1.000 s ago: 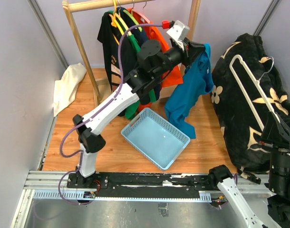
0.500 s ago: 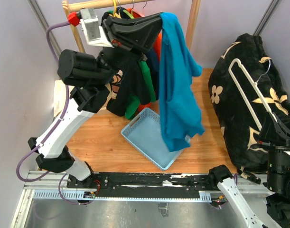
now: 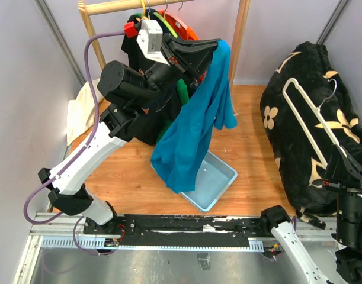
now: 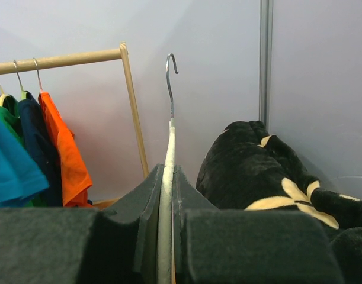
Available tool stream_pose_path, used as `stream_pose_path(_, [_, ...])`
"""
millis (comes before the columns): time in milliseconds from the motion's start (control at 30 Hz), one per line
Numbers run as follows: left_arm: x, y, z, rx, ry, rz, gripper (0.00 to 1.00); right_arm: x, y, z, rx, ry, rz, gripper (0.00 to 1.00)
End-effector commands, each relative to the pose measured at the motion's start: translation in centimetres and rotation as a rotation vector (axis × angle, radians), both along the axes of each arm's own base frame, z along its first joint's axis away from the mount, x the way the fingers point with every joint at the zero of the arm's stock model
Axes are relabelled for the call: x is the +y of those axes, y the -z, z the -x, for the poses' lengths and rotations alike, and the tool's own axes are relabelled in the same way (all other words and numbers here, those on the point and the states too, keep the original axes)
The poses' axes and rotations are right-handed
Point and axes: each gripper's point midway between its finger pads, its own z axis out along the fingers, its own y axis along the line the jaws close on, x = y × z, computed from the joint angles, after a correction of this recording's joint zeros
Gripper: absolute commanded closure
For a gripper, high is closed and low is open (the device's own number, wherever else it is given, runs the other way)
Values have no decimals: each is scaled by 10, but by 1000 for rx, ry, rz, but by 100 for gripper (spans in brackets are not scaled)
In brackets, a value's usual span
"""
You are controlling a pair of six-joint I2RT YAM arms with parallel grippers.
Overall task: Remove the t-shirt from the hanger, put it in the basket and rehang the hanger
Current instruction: Place the T-shirt in the bin.
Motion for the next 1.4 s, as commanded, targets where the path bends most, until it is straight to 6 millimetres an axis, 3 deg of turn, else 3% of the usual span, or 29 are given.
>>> stream_pose_path(0, [21, -24, 9, -21, -27, 70, 100, 0, -13, 16, -60, -47, -24, 99])
stream_pose_path(167, [16, -13, 6, 6, -71, 37, 99, 0, -13, 16, -60, -49, -24, 99])
stream_pose_path(467, [16, 37, 11, 109, -140, -42, 99, 5, -9, 10, -44, -60, -19, 99])
stream_pose_path(833, [58, 64, 41, 219, -164, -105, 100, 12, -7, 0, -26, -81, -21, 99])
stream_pose_path(1033, [78, 110, 35, 301, -246, -170, 99, 19, -4, -8, -17, -106, -23, 99])
stream_pose_path(1267, [51, 186, 8, 396, -327, -295, 100, 30, 3, -25, 16, -130, -20, 99])
stream_pose_path(1367, [36, 207, 2, 409, -333, -329, 99, 33, 8, -33, 30, -132, -20, 99])
